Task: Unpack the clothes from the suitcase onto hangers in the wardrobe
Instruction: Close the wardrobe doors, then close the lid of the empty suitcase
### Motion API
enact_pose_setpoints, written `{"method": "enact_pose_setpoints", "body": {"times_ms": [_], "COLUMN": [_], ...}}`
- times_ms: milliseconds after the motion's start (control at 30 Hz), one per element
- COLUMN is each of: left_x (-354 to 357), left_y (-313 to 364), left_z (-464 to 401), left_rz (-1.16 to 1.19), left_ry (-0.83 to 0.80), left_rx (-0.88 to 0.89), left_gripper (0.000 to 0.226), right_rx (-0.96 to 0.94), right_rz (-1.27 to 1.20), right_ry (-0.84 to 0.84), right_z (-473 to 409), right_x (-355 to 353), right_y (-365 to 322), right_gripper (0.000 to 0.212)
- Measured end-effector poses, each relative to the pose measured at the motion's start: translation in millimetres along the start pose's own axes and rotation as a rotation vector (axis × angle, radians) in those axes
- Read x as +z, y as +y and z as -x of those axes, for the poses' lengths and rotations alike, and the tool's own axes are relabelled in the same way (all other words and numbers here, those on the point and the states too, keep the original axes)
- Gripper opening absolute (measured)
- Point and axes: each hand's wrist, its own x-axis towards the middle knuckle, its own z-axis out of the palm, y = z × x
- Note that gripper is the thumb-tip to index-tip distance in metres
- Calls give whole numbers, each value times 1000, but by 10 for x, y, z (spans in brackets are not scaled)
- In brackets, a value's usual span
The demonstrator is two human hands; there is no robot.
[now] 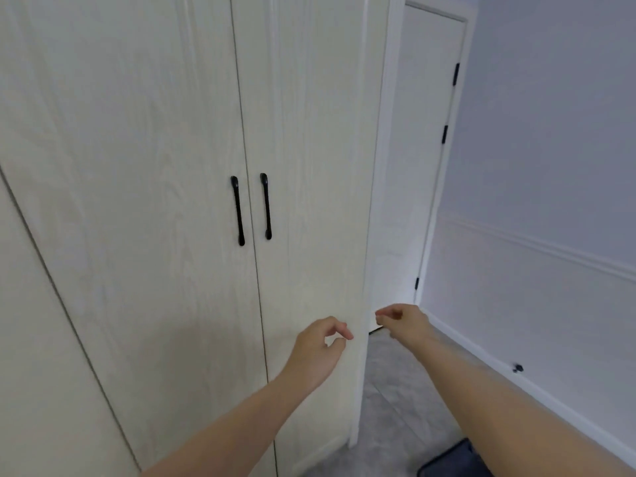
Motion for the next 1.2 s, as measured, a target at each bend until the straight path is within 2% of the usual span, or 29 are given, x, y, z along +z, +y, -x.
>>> {"method": "enact_pose_setpoints", "body": {"times_ms": [133, 267, 500, 700, 933, 1200], "left_x": [363, 718, 1662, 2641, 3548, 4451], "left_y": [84, 175, 319, 437, 527, 491], "left_z": [-57, -232, -735, -1131, -1369, -1738], "left_rz": [-4, 27, 43, 34, -20, -23], "left_ry": [-88, -173, -340, -481, -666, -905], "left_rx": [6, 2, -39, -28, 34, 93], "left_gripper": [23, 18, 35, 38, 33, 30], "right_rx": [124, 218, 339, 417, 456, 592], "right_rz": [-177, -226, -287, -373, -309, -268], "right_ry": [52, 97, 162, 244, 294, 454], "right_z": [90, 86, -112, -142, -35, -80], "right_x": [-326, -620, -1294, -1824, -2233, -2499], "right_y": [332, 663, 1354, 1948, 2444, 2970], "right_gripper": [10, 15, 15, 16, 11, 15]}}
